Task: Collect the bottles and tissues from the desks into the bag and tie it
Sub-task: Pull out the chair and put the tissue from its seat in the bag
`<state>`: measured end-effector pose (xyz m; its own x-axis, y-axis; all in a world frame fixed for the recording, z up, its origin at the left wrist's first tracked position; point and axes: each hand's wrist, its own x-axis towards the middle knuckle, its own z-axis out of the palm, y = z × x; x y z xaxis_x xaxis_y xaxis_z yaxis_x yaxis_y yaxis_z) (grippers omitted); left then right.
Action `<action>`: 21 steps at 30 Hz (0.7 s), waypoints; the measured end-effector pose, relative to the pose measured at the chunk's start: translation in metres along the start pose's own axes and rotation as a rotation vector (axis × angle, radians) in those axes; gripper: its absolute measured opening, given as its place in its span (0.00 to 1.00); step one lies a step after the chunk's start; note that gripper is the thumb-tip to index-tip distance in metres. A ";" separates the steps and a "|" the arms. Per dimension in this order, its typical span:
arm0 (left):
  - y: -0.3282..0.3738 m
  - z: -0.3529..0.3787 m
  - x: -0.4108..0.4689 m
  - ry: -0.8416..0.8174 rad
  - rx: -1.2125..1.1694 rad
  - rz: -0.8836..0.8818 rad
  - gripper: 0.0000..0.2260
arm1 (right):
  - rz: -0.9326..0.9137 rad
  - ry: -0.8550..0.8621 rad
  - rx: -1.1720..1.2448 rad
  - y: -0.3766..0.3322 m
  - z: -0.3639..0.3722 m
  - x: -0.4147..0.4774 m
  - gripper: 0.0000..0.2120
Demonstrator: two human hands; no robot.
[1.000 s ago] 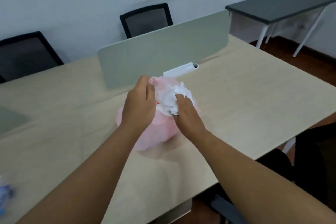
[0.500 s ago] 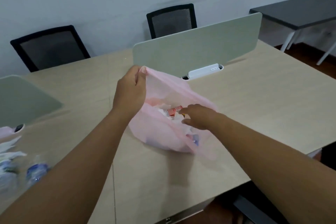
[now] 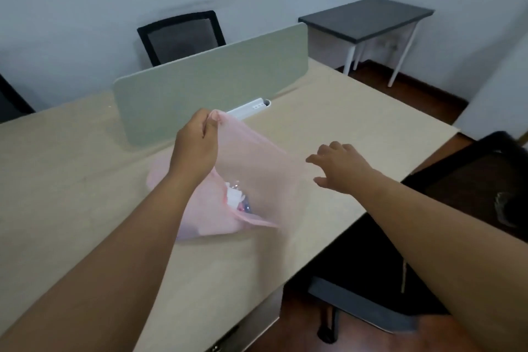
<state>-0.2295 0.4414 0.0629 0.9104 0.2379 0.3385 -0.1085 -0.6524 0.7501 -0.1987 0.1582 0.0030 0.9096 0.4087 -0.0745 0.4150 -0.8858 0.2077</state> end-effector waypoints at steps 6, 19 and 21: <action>0.023 0.060 -0.037 -0.129 0.224 0.045 0.13 | 0.091 -0.092 0.112 0.097 0.025 -0.104 0.31; 0.030 0.119 -0.139 -0.203 0.720 -0.083 0.13 | 0.046 -0.265 0.278 0.221 0.113 -0.293 0.23; 0.038 0.120 -0.147 -0.216 0.736 -0.107 0.11 | 0.016 -0.163 0.270 0.226 0.126 -0.303 0.22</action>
<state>-0.3201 0.2952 -0.0262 0.9668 0.2306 0.1103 0.2093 -0.9618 0.1766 -0.3786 -0.1936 -0.0508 0.8980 0.3734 -0.2329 0.3713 -0.9269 -0.0544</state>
